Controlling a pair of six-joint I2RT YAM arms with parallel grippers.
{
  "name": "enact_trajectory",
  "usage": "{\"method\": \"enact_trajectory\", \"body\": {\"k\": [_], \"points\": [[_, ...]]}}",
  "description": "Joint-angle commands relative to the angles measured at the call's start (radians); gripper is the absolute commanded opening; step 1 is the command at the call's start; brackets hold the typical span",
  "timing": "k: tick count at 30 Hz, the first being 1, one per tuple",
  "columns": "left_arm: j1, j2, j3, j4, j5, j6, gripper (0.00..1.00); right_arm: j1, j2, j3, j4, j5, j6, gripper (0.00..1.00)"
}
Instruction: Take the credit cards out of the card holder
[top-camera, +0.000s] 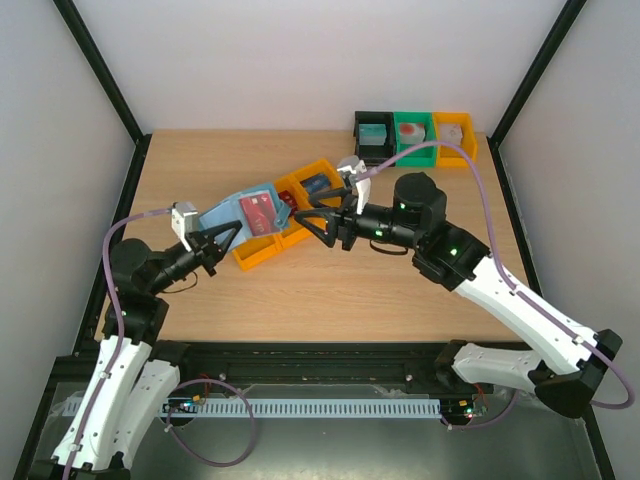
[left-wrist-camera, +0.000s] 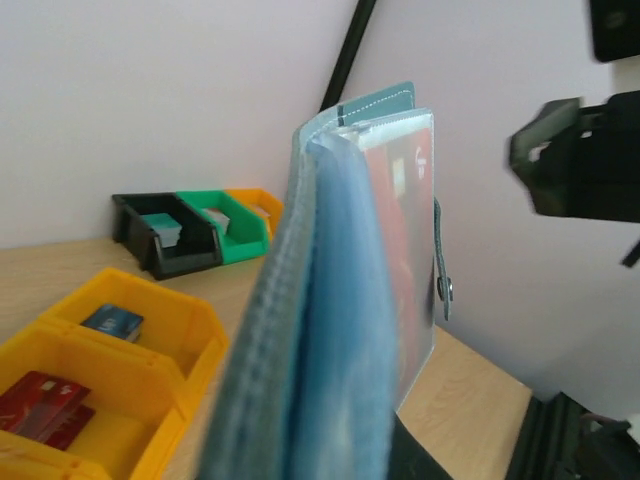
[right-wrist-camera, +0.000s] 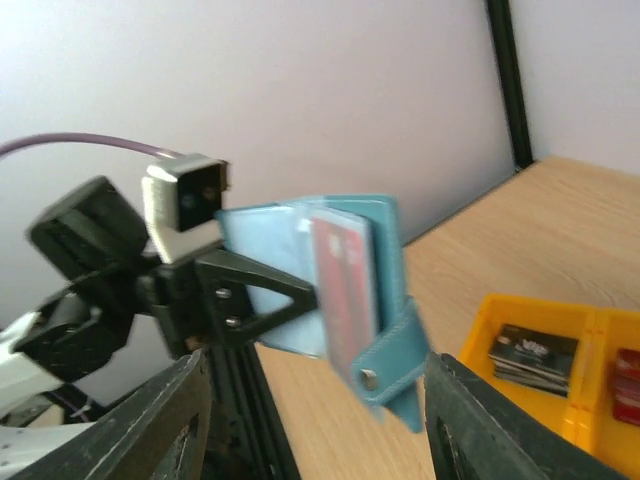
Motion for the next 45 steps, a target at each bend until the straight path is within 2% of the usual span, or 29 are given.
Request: {"method": "enact_trajectory", "body": {"k": [1, 5, 14, 21, 23, 26, 29, 35, 45], "points": [[0.004, -0.011, 0.034, -0.017, -0.061, 0.072, 0.02, 0.003, -0.006, -0.02, 0.126, -0.123, 0.038, 0.57], [0.004, -0.015, 0.04, -0.013, -0.057, 0.073, 0.02, 0.003, 0.089, 0.028, 0.179, -0.226, 0.113, 0.55], [0.005, -0.03, 0.043, -0.01, -0.042, 0.069, 0.02, 0.004, 0.198, 0.087, 0.209, -0.201, 0.136, 0.48], [0.004, -0.029, 0.035, 0.011, -0.038, 0.054, 0.02, 0.008, 0.262, 0.087, 0.261, -0.264, 0.205, 0.28], [0.004, -0.029, 0.034, 0.016, -0.041, 0.052, 0.02, 0.012, 0.266, 0.087, 0.284, -0.286, 0.216, 0.24], [0.004, -0.027, 0.031, 0.016, -0.048, 0.05, 0.02, 0.025, 0.27, 0.089, 0.31, -0.309, 0.226, 0.24], [0.004, -0.027, 0.029, 0.015, -0.049, 0.051, 0.02, 0.032, 0.262, 0.093, 0.267, -0.284, 0.198, 0.25], [0.004, -0.033, 0.029, 0.016, -0.046, 0.053, 0.02, 0.011, 0.162, 0.048, 0.224, -0.133, 0.134, 0.36], [0.004, -0.045, 0.013, 0.033, -0.034, 0.046, 0.02, -0.01, 0.184, 0.074, 0.136, -0.054, 0.105, 0.37]]}}
